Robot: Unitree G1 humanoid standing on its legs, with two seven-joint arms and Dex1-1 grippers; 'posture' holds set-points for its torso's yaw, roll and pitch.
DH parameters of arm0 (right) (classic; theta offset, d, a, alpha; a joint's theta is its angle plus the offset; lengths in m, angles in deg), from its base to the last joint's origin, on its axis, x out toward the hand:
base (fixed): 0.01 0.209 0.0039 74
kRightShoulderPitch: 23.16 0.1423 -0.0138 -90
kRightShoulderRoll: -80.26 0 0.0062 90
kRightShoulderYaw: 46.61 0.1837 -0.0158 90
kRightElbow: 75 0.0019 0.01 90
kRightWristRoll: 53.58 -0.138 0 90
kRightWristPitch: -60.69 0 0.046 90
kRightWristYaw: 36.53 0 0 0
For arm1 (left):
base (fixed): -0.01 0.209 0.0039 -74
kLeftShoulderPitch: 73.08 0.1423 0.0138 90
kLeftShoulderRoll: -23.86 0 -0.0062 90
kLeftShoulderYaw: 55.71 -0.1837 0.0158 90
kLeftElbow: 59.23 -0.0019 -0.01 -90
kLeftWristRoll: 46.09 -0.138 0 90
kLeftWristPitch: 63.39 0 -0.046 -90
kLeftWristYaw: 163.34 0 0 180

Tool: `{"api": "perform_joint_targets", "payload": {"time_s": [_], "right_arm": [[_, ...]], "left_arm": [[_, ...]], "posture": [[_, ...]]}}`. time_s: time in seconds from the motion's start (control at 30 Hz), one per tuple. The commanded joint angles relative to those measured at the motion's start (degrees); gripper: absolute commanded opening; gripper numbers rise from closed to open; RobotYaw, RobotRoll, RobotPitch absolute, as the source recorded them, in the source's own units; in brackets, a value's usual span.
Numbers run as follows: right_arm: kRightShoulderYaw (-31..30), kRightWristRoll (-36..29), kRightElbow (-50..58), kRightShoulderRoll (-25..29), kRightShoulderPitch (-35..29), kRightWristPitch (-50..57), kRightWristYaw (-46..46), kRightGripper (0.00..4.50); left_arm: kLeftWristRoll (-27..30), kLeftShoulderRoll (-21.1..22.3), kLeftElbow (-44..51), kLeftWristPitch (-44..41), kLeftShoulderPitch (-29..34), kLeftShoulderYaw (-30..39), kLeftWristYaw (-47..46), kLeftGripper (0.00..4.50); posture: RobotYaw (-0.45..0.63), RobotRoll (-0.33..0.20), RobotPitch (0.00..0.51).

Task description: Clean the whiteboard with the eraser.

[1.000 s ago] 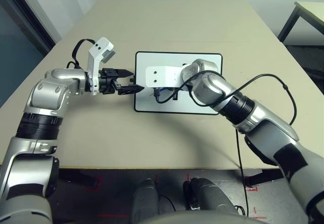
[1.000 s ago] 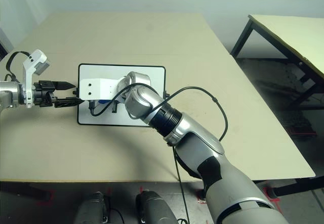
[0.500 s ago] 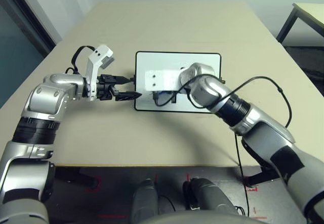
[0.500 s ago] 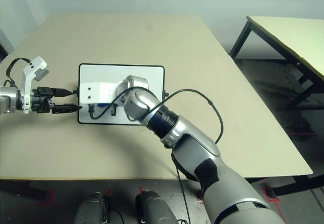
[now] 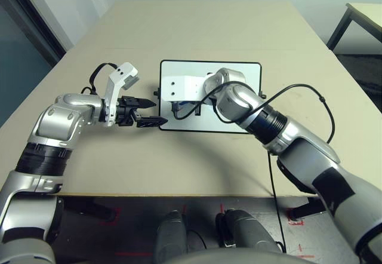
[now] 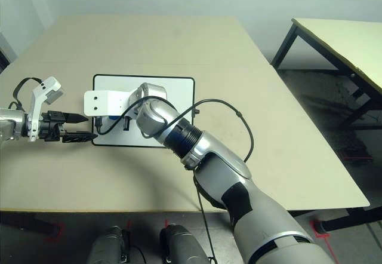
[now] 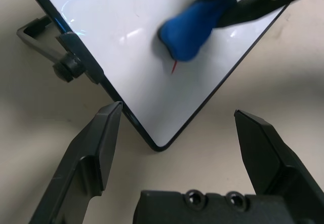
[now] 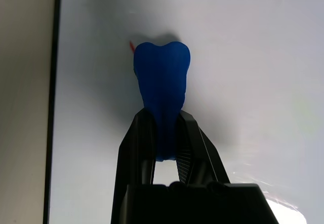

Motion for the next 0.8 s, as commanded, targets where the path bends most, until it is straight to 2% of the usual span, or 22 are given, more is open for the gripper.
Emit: {"api": "perform_joint_targets", "payload": {"time_s": [0.03, 0.2, 0.27, 0.5, 0.8], "right_arm": [[-2.4, 1.4, 0.4, 1.7, -2.0, 0.6, 1.7, 0.55], [2.7, 0.7, -7.4, -2.1, 3.4, -2.7, -3.1, 0.55], [1.8, 1.1, -7.3, -2.0, 3.1, -2.9, -2.1, 0.55], [-4.2, 3.5, 2.8, 3.1, -3.4, -0.7, 4.4, 0.55], [0.8, 3.2, -3.9, -1.3, 1.7, -4.0, -1.0, 0.55]], "left_arm": [[-0.4, 1.0, 1.0, -0.6, 1.2, 0.1, -0.1, 4.5], [-0.2, 0.9, 1.3, -0.9, 1.3, 0.2, -0.4, 4.5], [-0.1, 0.9, 1.4, -1.1, 1.2, 0.2, -0.5, 4.5], [0.4, 0.9, 2.5, -1.9, 1.4, 0.5, -0.9, 4.5], [0.3, 0.9, 2.5, -2.3, 0.8, 0.2, -0.9, 4.5]], "posture": [[-0.06, 0.0, 0.082], [-0.06, 0.0, 0.083], [-0.06, 0.0, 0.085], [-0.05, 0.0, 0.086], [-0.06, 0.0, 0.083]]}}
